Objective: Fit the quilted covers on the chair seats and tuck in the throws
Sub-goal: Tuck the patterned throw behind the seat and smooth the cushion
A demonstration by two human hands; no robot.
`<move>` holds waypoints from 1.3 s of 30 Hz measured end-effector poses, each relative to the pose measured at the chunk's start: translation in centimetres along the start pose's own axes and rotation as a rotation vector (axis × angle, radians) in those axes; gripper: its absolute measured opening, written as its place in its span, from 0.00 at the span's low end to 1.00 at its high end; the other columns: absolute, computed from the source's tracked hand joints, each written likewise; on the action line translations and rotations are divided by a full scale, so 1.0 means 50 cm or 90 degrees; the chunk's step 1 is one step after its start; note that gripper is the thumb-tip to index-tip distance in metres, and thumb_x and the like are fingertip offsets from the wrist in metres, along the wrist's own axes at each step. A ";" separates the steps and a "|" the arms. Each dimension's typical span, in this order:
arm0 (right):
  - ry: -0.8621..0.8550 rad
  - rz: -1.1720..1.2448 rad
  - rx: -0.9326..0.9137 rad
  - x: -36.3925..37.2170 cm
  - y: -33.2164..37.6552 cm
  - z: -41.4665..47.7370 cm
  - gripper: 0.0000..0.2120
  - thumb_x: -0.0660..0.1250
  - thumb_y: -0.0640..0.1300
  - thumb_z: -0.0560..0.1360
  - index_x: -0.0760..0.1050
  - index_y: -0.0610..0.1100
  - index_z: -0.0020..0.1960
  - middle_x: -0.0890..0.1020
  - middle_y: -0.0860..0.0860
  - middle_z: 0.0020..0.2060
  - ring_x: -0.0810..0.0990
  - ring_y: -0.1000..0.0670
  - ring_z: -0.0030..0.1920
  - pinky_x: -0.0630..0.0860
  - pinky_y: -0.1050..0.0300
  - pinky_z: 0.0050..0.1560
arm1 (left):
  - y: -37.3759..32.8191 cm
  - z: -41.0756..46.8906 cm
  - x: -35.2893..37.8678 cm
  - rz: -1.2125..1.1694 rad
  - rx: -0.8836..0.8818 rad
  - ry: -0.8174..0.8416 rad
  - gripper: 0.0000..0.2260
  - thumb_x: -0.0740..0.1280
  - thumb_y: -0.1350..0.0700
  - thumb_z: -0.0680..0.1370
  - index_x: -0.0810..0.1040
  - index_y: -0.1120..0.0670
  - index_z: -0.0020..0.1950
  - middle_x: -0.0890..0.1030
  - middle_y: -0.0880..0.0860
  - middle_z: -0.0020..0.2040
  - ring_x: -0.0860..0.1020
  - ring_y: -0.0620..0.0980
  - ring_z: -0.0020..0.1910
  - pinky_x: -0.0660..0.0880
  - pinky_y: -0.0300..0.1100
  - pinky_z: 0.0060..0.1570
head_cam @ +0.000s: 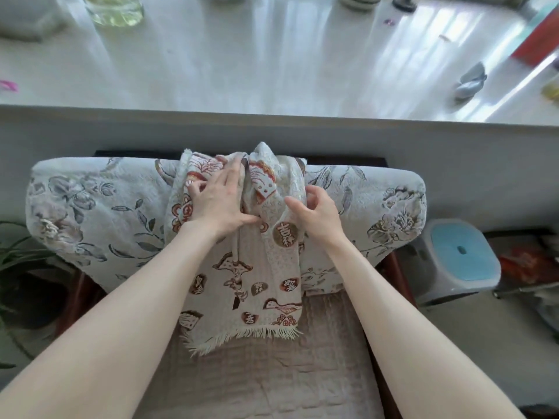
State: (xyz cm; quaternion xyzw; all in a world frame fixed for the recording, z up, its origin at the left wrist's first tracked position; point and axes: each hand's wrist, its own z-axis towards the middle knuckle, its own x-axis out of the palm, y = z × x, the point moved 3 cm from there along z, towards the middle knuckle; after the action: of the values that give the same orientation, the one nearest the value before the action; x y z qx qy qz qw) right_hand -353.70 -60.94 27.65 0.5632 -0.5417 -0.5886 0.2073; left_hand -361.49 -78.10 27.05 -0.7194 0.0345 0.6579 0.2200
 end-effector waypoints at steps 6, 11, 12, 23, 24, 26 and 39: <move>0.049 0.063 0.071 -0.025 -0.012 -0.020 0.16 0.72 0.52 0.74 0.76 0.43 0.54 0.82 0.52 0.48 0.82 0.50 0.48 0.80 0.54 0.49 | -0.010 -0.070 0.006 -0.017 -0.028 0.058 0.58 0.73 0.33 0.65 0.36 0.49 0.79 0.57 0.49 0.78 0.54 0.49 0.76 0.57 0.53 0.67; 0.065 0.114 0.111 -0.061 -0.018 -0.046 0.17 0.74 0.59 0.63 0.72 0.50 0.41 0.79 0.50 0.50 0.78 0.48 0.51 0.76 0.49 0.55 | -0.032 -0.106 -0.005 0.032 -0.047 0.109 0.55 0.72 0.34 0.67 0.38 0.51 0.79 0.53 0.47 0.79 0.54 0.48 0.76 0.60 0.54 0.67; 0.054 0.120 0.112 -0.066 -0.021 -0.044 0.18 0.74 0.56 0.65 0.66 0.51 0.37 0.75 0.49 0.47 0.76 0.48 0.48 0.75 0.49 0.54 | -0.031 -0.107 -0.003 0.043 -0.049 0.119 0.55 0.72 0.34 0.67 0.39 0.51 0.79 0.53 0.47 0.79 0.54 0.49 0.76 0.60 0.55 0.67; 0.058 0.220 0.268 -0.172 -0.079 -0.096 0.33 0.77 0.64 0.59 0.80 0.42 0.54 0.84 0.45 0.52 0.82 0.43 0.54 0.77 0.42 0.60 | -0.081 -0.172 -0.009 0.077 -0.096 0.162 0.54 0.73 0.35 0.67 0.45 0.54 0.79 0.56 0.50 0.77 0.54 0.52 0.76 0.59 0.62 0.68; 0.059 0.233 0.267 -0.177 -0.079 -0.097 0.27 0.76 0.61 0.63 0.81 0.42 0.53 0.85 0.46 0.49 0.83 0.44 0.52 0.78 0.44 0.58 | -0.083 -0.179 -0.007 0.084 -0.100 0.163 0.54 0.73 0.35 0.67 0.46 0.54 0.79 0.57 0.50 0.77 0.54 0.52 0.76 0.60 0.62 0.68; 0.028 0.287 0.243 -0.197 -0.077 -0.087 0.11 0.72 0.49 0.74 0.81 0.41 0.49 0.85 0.47 0.43 0.84 0.46 0.48 0.80 0.50 0.51 | -0.086 -0.184 -0.006 0.089 -0.109 0.165 0.53 0.73 0.35 0.67 0.47 0.54 0.79 0.58 0.50 0.76 0.55 0.52 0.75 0.61 0.61 0.68; -0.150 0.212 0.134 -0.341 -0.155 -0.051 0.14 0.72 0.51 0.70 0.69 0.46 0.34 0.70 0.47 0.34 0.69 0.49 0.37 0.66 0.54 0.40 | -0.122 -0.165 -0.039 0.168 -0.128 0.173 0.55 0.69 0.29 0.66 0.41 0.50 0.79 0.51 0.57 0.79 0.57 0.59 0.76 0.63 0.63 0.67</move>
State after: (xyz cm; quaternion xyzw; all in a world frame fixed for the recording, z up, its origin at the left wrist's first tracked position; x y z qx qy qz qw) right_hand -343.82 -44.87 28.94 0.4120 -0.7059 -0.5484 0.1767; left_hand -352.00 -76.03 30.88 -0.8091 0.0920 0.5780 0.0526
